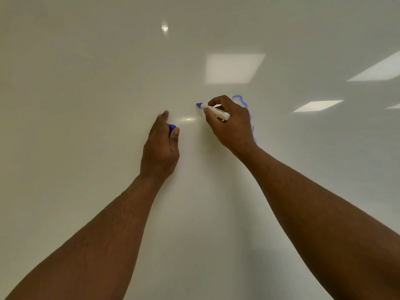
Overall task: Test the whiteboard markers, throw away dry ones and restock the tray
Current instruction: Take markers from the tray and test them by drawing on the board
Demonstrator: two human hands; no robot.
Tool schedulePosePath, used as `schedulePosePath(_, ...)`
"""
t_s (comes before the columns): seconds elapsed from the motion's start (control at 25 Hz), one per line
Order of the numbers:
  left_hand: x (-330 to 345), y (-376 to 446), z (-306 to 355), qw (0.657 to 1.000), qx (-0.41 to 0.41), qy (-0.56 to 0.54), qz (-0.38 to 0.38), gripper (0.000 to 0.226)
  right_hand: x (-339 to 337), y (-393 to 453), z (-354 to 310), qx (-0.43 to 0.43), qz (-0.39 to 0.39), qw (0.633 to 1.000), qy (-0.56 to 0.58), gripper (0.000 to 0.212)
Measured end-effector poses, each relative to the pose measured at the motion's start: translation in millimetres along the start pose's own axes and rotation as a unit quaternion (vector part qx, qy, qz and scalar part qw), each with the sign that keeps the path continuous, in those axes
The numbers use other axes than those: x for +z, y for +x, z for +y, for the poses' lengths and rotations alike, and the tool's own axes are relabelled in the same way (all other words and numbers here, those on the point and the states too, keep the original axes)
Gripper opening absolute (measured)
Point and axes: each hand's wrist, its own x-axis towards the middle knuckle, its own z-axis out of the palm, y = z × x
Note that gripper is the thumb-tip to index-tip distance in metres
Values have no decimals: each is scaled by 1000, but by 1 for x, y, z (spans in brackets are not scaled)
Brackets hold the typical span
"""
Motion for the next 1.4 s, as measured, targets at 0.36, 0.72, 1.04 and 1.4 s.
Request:
schedulePosePath(0.36,1,-3,-8,1000,21,9,-3,51,-20,-78,17,77,39,996,11,7)
schedulePosePath(0.72,3,-4,-13,999,33,20,-4,51,-57,-224,38,192,23,981,-10,10)
schedulePosePath(1.04,-4,-38,1,999,-34,-25,-24,50,-70,-337,16,215,-37,976,12,21)
schedulePosePath(1.4,-39,-244,55,878,-417,-230,-47,23,-82,-387,-19,257,-58,962,65,15)
